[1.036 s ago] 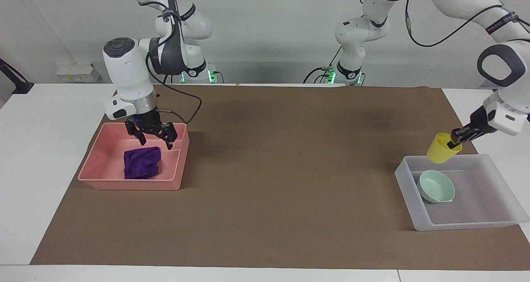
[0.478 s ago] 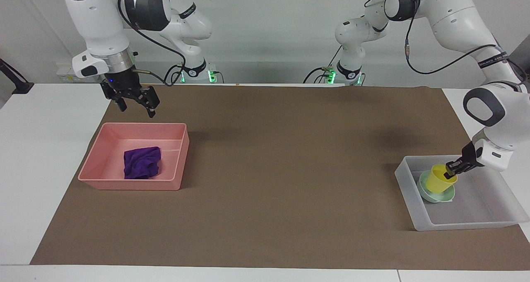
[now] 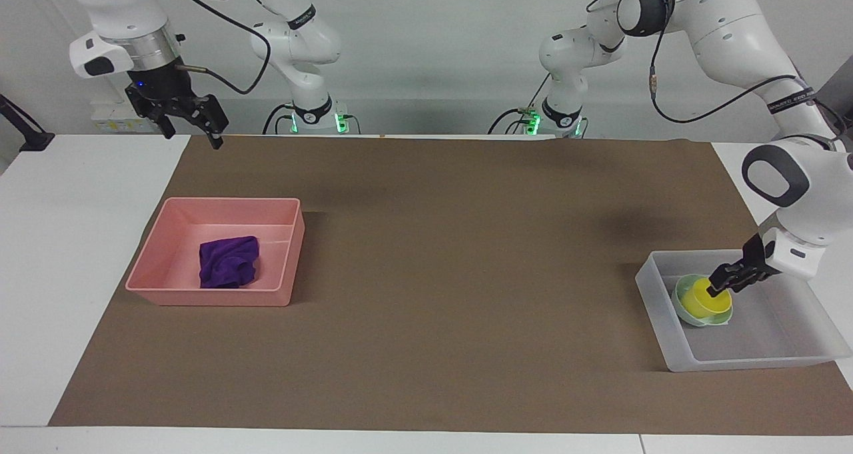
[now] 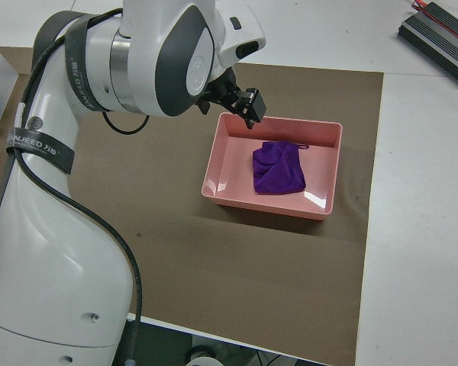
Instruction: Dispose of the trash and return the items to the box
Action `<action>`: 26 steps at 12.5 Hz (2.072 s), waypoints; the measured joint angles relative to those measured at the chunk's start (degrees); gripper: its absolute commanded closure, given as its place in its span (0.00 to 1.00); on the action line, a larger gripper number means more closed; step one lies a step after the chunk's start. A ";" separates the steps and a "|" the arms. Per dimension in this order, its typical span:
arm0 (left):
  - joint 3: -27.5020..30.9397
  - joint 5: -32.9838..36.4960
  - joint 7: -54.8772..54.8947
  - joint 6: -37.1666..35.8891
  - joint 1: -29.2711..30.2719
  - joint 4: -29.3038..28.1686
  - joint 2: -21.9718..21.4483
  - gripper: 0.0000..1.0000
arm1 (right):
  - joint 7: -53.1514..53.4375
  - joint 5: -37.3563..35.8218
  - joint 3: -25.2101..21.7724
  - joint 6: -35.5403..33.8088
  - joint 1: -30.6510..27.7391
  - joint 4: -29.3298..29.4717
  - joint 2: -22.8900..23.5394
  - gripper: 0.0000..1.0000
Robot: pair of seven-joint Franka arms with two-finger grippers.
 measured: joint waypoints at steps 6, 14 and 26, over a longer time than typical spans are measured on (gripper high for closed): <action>-0.46 6.62 -5.48 -22.33 -6.53 1.30 -13.62 0.00 | -1.42 0.03 0.52 -0.62 -0.13 0.31 0.00 0.00; -1.06 7.41 -10.31 -28.01 -14.84 -7.68 -28.27 0.00 | -1.42 0.03 0.76 -0.37 -0.16 -0.13 0.00 0.00; -1.59 7.59 -10.35 -27.96 -13.25 -8.89 -28.62 0.00 | -1.42 0.51 -4.33 0.04 5.05 -0.26 0.21 0.00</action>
